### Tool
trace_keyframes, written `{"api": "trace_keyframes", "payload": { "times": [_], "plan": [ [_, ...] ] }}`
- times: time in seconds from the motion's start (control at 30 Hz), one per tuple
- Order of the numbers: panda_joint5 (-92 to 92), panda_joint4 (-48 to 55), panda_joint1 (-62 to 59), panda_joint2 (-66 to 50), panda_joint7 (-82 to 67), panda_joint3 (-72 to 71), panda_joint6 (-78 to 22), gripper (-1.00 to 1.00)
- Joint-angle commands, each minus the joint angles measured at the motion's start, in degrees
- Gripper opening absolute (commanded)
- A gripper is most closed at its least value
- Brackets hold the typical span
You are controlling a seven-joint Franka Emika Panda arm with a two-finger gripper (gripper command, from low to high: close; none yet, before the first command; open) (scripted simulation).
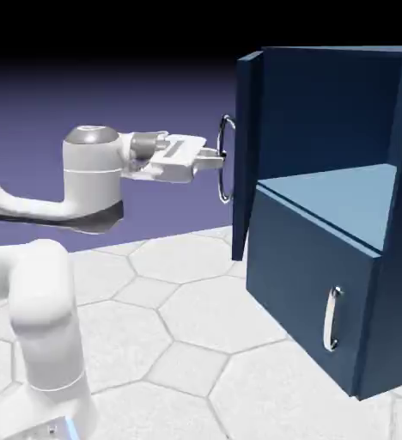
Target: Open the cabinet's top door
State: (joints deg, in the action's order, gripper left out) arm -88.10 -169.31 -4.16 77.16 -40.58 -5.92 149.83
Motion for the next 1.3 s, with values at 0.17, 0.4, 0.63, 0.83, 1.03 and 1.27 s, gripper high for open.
{"api": "trace_keyframes", "payload": {
  "times": [0.17, 0.4, 0.63, 0.83, 1.03, 1.27],
  "plan": [
    [15.01, -1.95, 5.38, 5.99, -6.82, -9.29, -11.31, -1.0],
    [30.69, 0.56, 11.0, 7.68, -9.91, -23.73, -27.22, -1.0],
    [43.56, 8.86, 10.43, 4.17, -10.12, -38.27, -42.91, -1.0],
    [52.41, 20.85, 3.33, 0.07, -10.15, -49.69, -56.54, -1.0],
    [57.73, 33.31, -6.17, -2.17, -10.92, -57.67, -67.65, -1.0],
    [61.48, 47.84, -17.95, -2.86, -12.73, -64.3, -78.98, -1.0]
  ]
}}
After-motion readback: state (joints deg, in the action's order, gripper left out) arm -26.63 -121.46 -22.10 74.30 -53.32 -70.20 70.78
